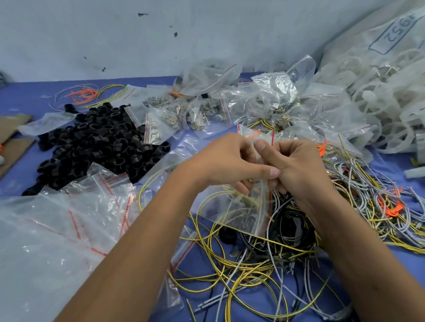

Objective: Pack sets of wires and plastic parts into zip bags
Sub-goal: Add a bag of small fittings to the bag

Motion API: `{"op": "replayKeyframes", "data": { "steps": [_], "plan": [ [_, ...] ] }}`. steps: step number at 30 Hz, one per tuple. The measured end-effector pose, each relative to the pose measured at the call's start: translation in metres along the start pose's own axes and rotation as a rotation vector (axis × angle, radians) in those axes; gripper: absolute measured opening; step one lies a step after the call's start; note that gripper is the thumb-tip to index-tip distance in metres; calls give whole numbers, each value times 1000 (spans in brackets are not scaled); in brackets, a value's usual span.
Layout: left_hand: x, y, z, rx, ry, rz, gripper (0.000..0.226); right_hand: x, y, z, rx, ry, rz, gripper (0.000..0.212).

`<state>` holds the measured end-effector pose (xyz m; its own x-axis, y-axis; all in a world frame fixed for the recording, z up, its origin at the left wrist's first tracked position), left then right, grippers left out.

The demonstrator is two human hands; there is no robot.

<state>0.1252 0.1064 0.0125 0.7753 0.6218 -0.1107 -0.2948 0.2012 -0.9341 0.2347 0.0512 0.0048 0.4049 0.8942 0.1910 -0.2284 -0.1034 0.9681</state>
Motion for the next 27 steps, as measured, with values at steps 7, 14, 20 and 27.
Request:
{"op": "replayKeyframes", "data": {
  "steps": [7,14,20,27],
  "plan": [
    [2,4,9,-42,-41,40,26,4,-5,-10,57,140,-7,23],
    [0,0,10,-2,-80,34,55,4,-8,-1,43,-24,-19,32],
    [2,-1,-3,-87,35,-1,19,0,0,-6,45,30,-8,36],
    [4,5,11,-199,-9,9,22,-1,3,-6,113,31,1,47]
  ]
}}
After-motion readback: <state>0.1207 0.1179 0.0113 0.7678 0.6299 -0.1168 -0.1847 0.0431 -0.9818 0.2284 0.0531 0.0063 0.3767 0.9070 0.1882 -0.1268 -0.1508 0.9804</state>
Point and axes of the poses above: each hand's wrist, its own x-axis towards the middle knuckle, its own z-axis out of the back of the hand, y = z × x, the point moved 9 cm from there along x, towards the middle knuckle, and after that the axes turned 8 degrees about -x, right-handed, at the moved point
